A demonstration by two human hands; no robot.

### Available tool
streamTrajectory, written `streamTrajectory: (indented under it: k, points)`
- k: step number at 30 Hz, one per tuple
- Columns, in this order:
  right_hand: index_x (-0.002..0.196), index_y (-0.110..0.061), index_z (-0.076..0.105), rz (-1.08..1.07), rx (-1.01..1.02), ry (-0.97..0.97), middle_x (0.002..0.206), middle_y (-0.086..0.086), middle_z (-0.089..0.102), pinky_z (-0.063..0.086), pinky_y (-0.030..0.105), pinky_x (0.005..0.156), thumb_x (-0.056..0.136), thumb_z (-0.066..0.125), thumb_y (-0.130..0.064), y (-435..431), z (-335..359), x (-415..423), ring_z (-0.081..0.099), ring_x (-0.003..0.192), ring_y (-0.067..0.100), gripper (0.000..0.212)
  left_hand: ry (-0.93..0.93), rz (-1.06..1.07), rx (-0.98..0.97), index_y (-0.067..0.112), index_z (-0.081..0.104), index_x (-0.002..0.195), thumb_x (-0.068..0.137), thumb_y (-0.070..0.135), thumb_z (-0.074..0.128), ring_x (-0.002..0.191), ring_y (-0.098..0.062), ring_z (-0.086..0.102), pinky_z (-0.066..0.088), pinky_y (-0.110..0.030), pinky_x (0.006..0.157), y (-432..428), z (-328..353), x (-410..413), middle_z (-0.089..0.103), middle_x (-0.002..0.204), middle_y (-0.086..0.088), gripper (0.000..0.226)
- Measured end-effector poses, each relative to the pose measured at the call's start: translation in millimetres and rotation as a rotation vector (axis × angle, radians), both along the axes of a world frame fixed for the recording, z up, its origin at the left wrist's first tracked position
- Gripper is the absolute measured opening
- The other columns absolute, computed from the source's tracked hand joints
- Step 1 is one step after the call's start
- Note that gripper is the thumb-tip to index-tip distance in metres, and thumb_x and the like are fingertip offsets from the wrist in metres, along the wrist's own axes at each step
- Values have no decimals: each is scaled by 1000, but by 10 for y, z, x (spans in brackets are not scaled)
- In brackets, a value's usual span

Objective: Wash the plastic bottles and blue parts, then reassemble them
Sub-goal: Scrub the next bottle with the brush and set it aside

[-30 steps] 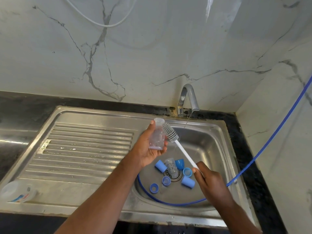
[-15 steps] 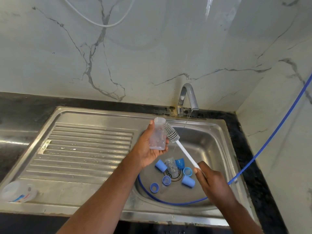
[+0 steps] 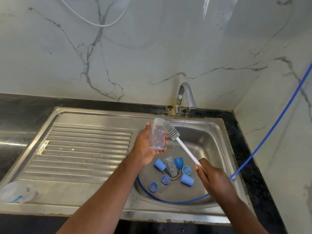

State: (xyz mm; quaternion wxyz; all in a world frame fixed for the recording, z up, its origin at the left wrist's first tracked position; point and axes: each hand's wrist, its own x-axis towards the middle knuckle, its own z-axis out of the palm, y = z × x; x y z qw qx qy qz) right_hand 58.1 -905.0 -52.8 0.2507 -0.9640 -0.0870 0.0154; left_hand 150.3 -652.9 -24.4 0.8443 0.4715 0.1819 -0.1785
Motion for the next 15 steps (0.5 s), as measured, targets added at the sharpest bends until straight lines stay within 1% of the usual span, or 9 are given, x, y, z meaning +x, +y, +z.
streamTrajectory:
  k: [3,6,8,10,13,15]
  points:
    - [90,-36,34,74,-20,11,52,-7,37,38,38,49,101,52,-39,29,31,-43,40,49,16,21,-6,7,-8,8,62,125,105,52,33,73,-25,69,50,-35,66,13,-3,8,73,100,-19,56]
    - [88,-41,31,-12,6,0,50,-6,38,38,38,47,102,48,-40,-9,28,-12,41,47,15,22,-14,0,-6,7,63,120,105,51,34,68,-24,65,49,-33,60,-11,19,-7,70,97,-20,55]
    - [88,-37,34,47,1,9,53,-6,38,38,37,48,100,42,-49,12,41,-41,42,48,16,19,-10,6,-9,7,62,122,105,53,32,68,-24,66,50,-34,63,-26,11,-3,70,96,-19,57]
    - [91,-33,38,113,-20,0,55,-6,39,38,36,48,99,36,-55,21,42,-72,45,51,18,24,-8,-3,-14,7,61,125,105,54,30,70,-23,68,51,-35,65,-25,7,3,71,97,-18,60]
    - [90,-36,35,23,-7,-22,52,-5,38,34,32,46,100,43,-47,-14,36,-62,45,49,19,17,4,16,-42,7,62,121,105,52,34,68,-23,68,51,-33,59,-24,38,-20,71,91,-16,55]
    - [89,-37,35,50,-3,-14,52,-7,37,33,31,47,101,41,-49,12,41,-103,43,49,17,17,3,27,-105,7,61,121,105,51,35,68,-24,68,54,-33,58,-5,51,-30,72,89,-17,54]
